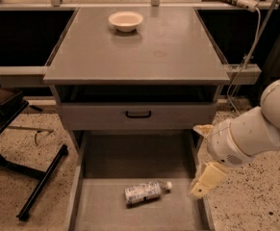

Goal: Pick blue plastic bottle from middle drawer and place on counter

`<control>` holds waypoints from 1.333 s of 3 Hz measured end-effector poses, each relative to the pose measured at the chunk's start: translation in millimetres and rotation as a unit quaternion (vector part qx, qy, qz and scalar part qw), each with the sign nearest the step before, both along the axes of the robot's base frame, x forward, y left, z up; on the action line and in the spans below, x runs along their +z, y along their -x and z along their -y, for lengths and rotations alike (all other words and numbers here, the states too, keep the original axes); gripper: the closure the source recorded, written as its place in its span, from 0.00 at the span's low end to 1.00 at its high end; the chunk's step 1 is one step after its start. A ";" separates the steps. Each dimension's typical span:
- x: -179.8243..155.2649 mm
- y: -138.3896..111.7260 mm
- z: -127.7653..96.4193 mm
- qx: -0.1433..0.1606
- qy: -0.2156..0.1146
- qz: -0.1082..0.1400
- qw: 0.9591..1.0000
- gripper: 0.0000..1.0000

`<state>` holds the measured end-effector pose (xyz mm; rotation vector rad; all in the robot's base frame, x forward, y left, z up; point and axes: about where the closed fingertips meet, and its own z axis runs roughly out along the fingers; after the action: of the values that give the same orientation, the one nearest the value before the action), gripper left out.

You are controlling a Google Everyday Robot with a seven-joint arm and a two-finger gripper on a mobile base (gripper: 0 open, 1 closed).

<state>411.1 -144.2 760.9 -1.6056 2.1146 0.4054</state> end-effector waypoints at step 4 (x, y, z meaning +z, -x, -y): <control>-174.9 -29.4 -75.3 0.019 -0.025 -0.003 1.000 0.00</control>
Offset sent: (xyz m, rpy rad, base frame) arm 0.0342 0.0720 -0.1918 0.0309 -0.0072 0.0130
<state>440.5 -68.9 586.0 -1.6196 2.0651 0.4709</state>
